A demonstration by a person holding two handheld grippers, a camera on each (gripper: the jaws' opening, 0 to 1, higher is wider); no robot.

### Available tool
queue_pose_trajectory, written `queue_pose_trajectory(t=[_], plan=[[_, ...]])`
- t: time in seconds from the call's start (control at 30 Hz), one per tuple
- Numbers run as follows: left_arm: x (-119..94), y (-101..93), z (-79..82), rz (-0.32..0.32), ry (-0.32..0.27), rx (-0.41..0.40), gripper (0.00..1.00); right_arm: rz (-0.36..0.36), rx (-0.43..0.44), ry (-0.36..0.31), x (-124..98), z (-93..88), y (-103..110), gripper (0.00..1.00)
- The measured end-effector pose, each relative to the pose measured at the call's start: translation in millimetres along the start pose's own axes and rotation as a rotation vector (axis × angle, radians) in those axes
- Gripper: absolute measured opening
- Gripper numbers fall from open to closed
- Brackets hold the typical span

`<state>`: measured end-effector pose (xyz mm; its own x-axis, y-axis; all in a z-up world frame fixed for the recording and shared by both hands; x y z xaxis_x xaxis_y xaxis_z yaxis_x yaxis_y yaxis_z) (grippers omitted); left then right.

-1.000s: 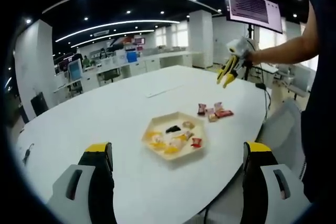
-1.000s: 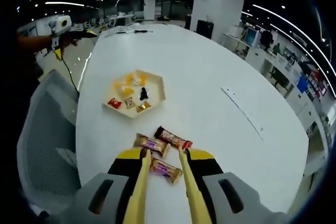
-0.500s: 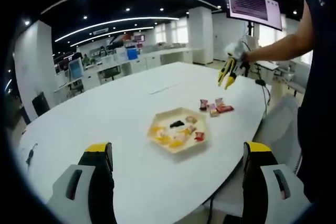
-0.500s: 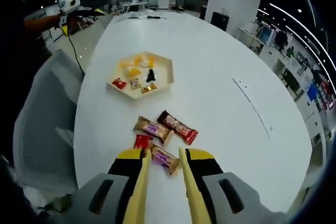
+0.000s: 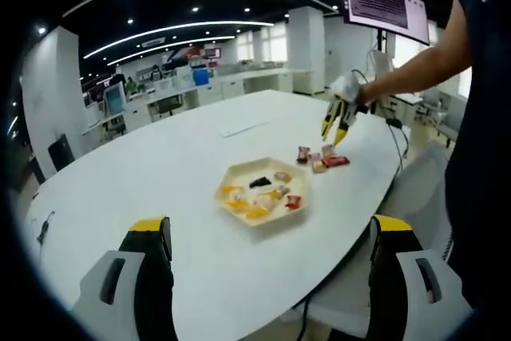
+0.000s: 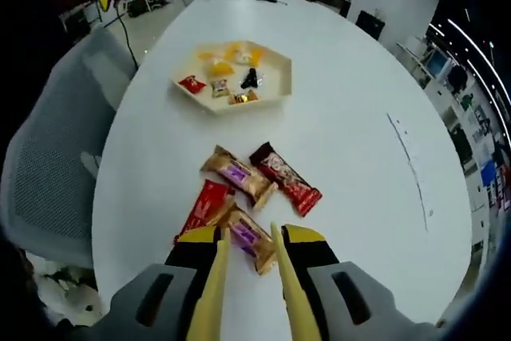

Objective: Place the target food into the container with the food tongs after gripping and lifting it, then release it inside without dropping or visibly crushing the food.

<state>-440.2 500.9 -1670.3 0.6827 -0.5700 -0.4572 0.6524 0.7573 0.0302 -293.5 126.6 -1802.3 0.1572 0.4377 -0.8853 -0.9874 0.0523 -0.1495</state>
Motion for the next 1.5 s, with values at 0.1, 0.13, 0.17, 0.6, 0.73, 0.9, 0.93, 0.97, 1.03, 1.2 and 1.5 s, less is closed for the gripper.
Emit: queue_pose_trajectory(t=[0.1, 0.13, 0.17, 0.6, 0.73, 0.9, 0.93, 0.97, 1.03, 1.2, 1.5], plan=[[-0.5, -1.4, -1.2, 0.006, 0.004, 0.006, 0.99, 0.024, -0.02, 0.022, 8.6, -3.9, 2.8, 0.29], [-0.6, -1.3, -1.5, 0.009, 0.005, 0.011, 0.99, 0.027, -0.028, 0.029, 10.0, -4.7, 3.3, 0.29], [-0.5, -1.1, -1.3, 0.012, 0.004, 0.013, 0.99, 0.034, -0.055, 0.051, 12.6, -7.6, 4.0, 0.29], [-4.2, 2.6, 0.0, 0.022, -0.006, 0.009, 0.99, 0.041, -0.101, 0.095, 18.4, -7.3, 1.6, 0.27], [-4.3, 3.9, 1.9, 0.022, -0.012, 0.01, 0.99, 0.023, 0.007, 0.128, 14.6, -12.9, 1.7, 0.24], [-3.9, 5.1, 2.6, 0.017, -0.013, 0.01, 0.99, 0.068, 0.004, 0.133, 12.4, -13.0, 14.0, 0.27], [-4.0, 5.2, 3.6, 0.016, -0.015, 0.011, 0.99, 0.076, 0.005, 0.142, 12.7, -14.6, 16.3, 0.27], [-4.1, 5.3, 4.0, 0.016, -0.016, 0.012, 0.99, 0.077, 0.002, 0.142, 12.6, -14.8, 16.5, 0.27], [-4.2, 6.2, 5.1, 0.018, -0.021, 0.009, 0.99, 0.081, 0.002, 0.135, 11.7, -14.0, 16.6, 0.28], [-4.9, 6.5, 3.8, 0.019, -0.019, 0.006, 0.99, 0.073, -0.028, 0.131, 11.6, -13.0, 12.2, 0.28], [-7.0, 7.5, 5.2, 0.029, -0.023, 0.001, 0.99, 0.065, 0.027, 0.141, 22.8, -20.0, 13.8, 0.24]])
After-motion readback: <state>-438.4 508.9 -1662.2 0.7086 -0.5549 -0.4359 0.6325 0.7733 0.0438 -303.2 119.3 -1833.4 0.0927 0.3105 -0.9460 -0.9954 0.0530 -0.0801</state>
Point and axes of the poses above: the point that each gripper's makers call its tool centre point, and the gripper's own axes: x roughly forward along the fingers, y roughly to its left, z roughly out of its top, the point moved 1 cm from there along -x, roughly backward along the fingers, and after that the axes turned 1 degree about -x, right-handed, at the moved point
